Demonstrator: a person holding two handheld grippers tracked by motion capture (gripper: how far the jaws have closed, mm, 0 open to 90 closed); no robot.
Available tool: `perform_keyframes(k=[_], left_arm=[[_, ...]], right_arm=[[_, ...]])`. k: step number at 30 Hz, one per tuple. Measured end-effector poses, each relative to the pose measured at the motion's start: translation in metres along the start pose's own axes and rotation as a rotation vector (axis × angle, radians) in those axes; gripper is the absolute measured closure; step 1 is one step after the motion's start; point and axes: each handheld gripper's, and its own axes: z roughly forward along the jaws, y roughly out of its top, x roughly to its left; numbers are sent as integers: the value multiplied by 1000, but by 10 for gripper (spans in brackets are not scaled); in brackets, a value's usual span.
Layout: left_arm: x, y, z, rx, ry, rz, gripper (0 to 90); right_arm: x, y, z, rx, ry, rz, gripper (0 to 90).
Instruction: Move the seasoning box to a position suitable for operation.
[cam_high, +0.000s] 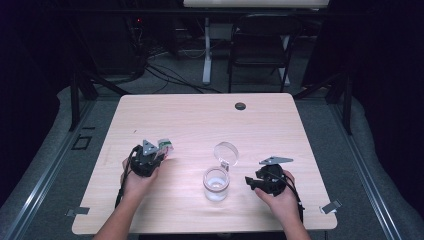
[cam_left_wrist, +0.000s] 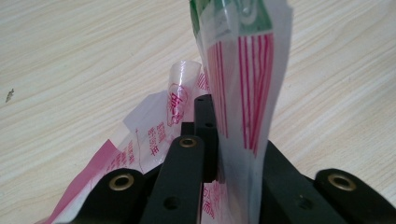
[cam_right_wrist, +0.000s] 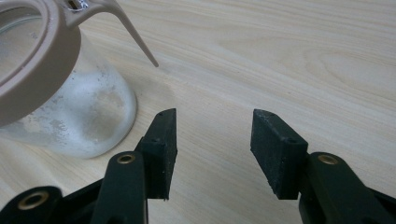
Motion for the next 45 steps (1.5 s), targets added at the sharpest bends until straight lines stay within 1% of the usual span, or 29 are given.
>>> perform_keyframes(k=[3,6,8,9,14,15,17,18,20,23,24,25,26,27,29,31,35,37,39,40,41,43,45], left_arm=[[1,0,-1,5,-4,1,900],[3,1,-4,10,-7,-1,900],[5,1,-5,6,-18,-10,900],[7,2,-6,14,-27,-14,900],[10,2,-9,18,-38,-30,900],[12,4,-11,32,-47,-33,900],[12,4,-12,33,-46,-34,900],[13,5,-14,44,-51,-34,900],[13,6,-16,49,-41,-32,900],[14,9,-23,75,-39,-21,900],[14,9,-23,75,-39,-21,900],[14,9,-24,69,-28,-18,900],[15,9,-25,80,-34,-15,900],[14,9,-26,76,-29,-15,900],[15,10,-27,86,-37,-9,900],[16,11,-30,89,-28,-3,900],[18,12,-35,100,-31,0,900],[20,13,-40,86,-12,8,900],[21,14,-45,72,4,3,900],[23,14,-48,70,4,3,900],[26,14,-52,60,19,-4,900],[29,14,-56,55,16,-9,900],[32,14,-61,42,27,-16,900]], right_arm=[[0,0,0,1,-4,-2,511],[0,0,1,3,3,0,511],[0,-1,1,0,3,0,511],[0,-1,1,-2,3,3,511],[-1,-1,0,1,2,2,511],[-1,-1,0,-3,3,4,511],[-1,-1,0,-3,2,2,511],[-1,-1,0,-6,-1,4,511],[-2,-1,-1,-6,-2,3,511],[-2,0,-2,-5,-1,3,511],[-2,0,-2,-5,-1,3,511],[-2,0,-2,-7,-2,3,511],[-2,0,-2,-7,-2,3,511],[-1,0,-2,-6,-3,1,511],[-1,0,-2,-7,1,2,511],[-2,0,-2,-4,5,0,511],[-2,0,-2,-2,9,2,511],[-2,0,-3,0,5,-1,511],[-2,0,-2,-10,10,-1,511],[-2,0,-2,-10,10,-1,511],[-2,1,-2,-8,9,1,511],[-2,1,-3,-7,7,0,511],[-2,2,-3,-9,6,-1,511]])
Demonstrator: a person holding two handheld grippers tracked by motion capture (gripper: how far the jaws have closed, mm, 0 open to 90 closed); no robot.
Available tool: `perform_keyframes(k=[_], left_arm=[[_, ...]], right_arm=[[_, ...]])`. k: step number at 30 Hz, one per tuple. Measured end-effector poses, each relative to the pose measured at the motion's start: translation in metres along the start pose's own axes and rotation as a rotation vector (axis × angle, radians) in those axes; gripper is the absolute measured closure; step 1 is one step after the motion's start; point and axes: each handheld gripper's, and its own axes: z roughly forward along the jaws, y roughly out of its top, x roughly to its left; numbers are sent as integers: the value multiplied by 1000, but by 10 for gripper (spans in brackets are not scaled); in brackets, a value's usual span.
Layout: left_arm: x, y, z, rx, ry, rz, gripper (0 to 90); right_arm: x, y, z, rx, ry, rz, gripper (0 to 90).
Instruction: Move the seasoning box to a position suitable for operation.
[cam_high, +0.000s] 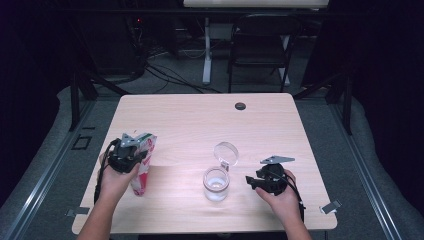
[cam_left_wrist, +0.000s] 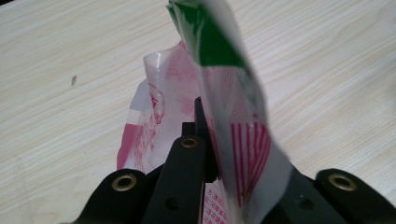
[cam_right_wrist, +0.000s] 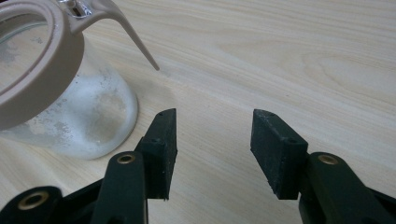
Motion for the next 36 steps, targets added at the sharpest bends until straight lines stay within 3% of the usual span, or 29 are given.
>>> perform_keyframes(k=[3,9,15,20,26,36], left_arm=[[6,0,-8,-16,5,-16,900],[18,-1,-29,-77,84,-34,900],[28,1,-42,-117,102,-58,900],[23,7,-49,-143,79,-47,900],[7,18,-49,-165,29,6,900],[-26,34,-36,-151,-65,125,900]], right_arm=[[0,0,0,3,1,-4,511],[1,1,1,-2,0,-3,511],[0,0,-2,-17,-7,2,511],[-3,-3,-6,-25,-20,16,512],[-4,-7,-9,-28,-28,21,512],[-9,-14,-17,-36,-42,37,512]])
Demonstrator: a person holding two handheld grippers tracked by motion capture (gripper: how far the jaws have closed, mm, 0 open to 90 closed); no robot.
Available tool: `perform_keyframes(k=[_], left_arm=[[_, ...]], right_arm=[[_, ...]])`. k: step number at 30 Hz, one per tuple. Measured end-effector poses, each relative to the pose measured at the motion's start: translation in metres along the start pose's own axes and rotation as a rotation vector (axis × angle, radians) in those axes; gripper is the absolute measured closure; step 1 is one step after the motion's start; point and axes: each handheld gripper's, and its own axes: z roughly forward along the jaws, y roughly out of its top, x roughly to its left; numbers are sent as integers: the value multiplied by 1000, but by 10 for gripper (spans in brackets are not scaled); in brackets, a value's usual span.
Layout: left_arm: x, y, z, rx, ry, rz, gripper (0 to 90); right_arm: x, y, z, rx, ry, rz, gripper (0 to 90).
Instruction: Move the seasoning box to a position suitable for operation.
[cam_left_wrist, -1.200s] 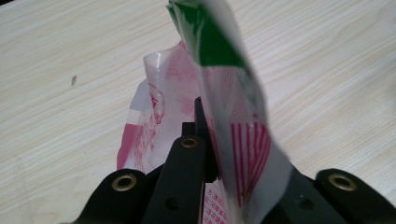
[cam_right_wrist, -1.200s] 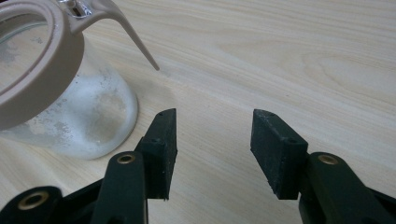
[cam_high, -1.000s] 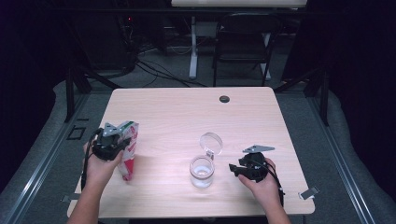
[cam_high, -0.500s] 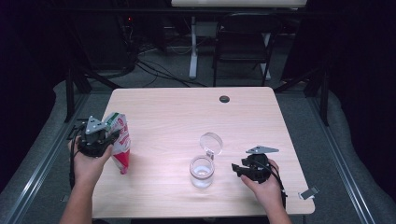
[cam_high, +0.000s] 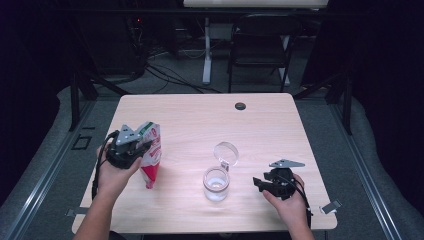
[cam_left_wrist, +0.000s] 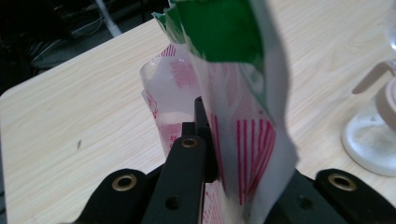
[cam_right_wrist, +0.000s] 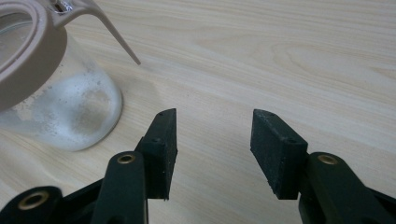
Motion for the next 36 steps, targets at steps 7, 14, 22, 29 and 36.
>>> perform_keyframes(k=[7,14,22,29,36], left_arm=[[-23,12,7,-25,-73,76,900],[-43,19,13,-41,-149,124,900],[-56,17,25,6,-206,173,900],[-62,13,28,41,-273,204,900],[-66,4,30,67,-325,195,900]], right_arm=[[-4,-5,-5,-8,-15,17,512],[-7,-9,-9,-14,-30,32,512],[-6,-8,-10,-10,-27,27,519],[-2,0,-15,0,8,-11,572],[11,16,-27,-12,64,-74,614]])
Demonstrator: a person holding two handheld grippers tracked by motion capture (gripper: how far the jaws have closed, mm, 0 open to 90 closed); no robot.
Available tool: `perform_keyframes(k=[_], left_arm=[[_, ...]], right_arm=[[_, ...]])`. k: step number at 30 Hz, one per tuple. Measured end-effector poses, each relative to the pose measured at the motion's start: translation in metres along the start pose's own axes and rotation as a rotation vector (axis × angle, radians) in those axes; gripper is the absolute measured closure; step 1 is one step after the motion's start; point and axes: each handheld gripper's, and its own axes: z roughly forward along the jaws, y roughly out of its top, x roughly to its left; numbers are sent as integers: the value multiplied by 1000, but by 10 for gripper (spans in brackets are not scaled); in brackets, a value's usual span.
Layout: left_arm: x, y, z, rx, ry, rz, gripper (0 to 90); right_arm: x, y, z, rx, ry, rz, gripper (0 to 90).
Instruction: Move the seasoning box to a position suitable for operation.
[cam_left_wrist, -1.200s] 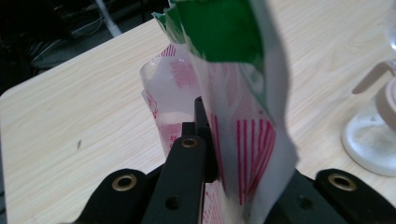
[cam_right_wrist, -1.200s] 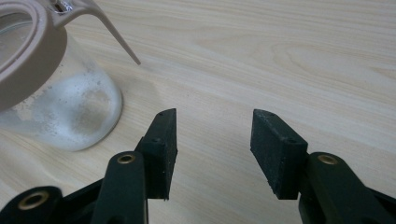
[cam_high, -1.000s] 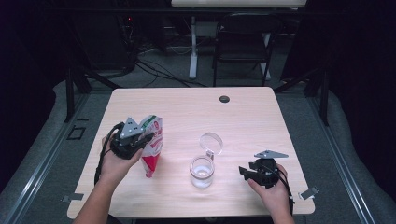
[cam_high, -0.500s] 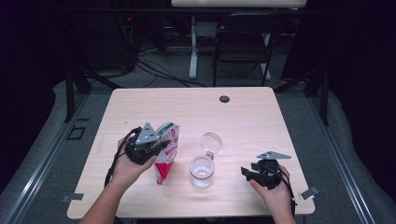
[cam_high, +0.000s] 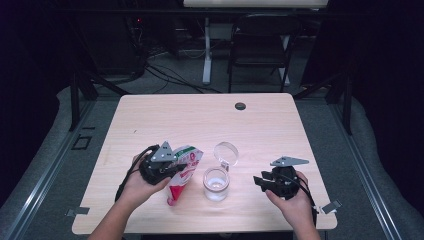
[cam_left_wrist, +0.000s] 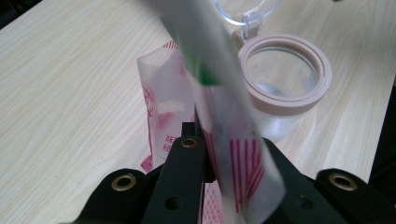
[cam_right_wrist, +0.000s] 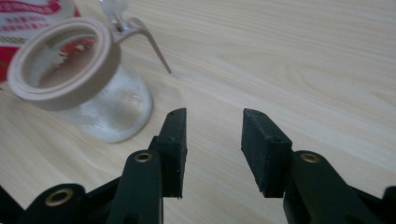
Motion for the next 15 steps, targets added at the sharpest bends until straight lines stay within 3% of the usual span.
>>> perform_keyframes(k=[7,15], left_arm=[[-4,-8,5,33,-26,-4,900],[-2,-20,6,-8,-56,-68,900]], right_arm=[[16,15,-8,-12,44,-63,621],[45,37,-19,-26,160,-172,679]])
